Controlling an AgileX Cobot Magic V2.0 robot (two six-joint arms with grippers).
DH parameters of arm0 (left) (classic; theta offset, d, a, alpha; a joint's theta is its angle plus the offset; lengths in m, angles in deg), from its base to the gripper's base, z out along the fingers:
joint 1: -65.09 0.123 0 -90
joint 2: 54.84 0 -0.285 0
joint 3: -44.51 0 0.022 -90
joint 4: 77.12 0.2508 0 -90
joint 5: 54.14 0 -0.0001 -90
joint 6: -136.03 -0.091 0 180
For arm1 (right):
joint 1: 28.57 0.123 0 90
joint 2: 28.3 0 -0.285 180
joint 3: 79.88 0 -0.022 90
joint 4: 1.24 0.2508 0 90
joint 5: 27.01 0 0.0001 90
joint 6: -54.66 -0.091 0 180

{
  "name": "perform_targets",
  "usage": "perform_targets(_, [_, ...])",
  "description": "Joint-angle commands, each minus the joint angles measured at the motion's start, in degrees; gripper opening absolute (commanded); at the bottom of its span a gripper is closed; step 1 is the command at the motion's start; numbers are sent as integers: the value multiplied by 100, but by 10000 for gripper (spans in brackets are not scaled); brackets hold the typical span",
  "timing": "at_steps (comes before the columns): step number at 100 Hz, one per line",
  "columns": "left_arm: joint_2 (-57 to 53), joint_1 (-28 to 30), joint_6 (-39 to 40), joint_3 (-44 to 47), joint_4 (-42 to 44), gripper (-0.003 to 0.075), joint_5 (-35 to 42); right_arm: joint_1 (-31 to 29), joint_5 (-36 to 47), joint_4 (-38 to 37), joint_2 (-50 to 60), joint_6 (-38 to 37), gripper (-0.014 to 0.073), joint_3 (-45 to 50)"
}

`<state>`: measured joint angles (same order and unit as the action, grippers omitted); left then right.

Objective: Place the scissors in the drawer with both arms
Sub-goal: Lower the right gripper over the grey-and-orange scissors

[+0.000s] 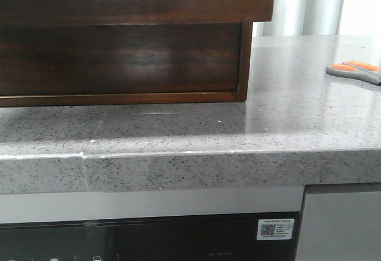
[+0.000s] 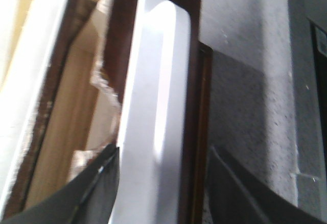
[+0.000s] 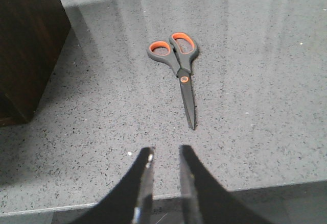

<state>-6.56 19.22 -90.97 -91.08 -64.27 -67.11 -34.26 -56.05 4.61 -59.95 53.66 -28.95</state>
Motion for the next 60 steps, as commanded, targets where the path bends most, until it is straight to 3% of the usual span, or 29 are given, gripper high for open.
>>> perform_targets(1, [-259,-49,33,-159,-374,344,565,-21,429,15,-96,54,119,-214])
perform_targets(18, [-883,-49,33,-159,-1381,337,563,-21,557,-11,-379,100,119,-252])
perform_targets(38, [-1533,-49,33,-159,-2578,330,563,-21,363,-11,-1534,447,128,-715])
perform_targets(60, [-1957,-49,33,-159,-3569,163,599,-21,154,-11,-2914,507,244,-1588])
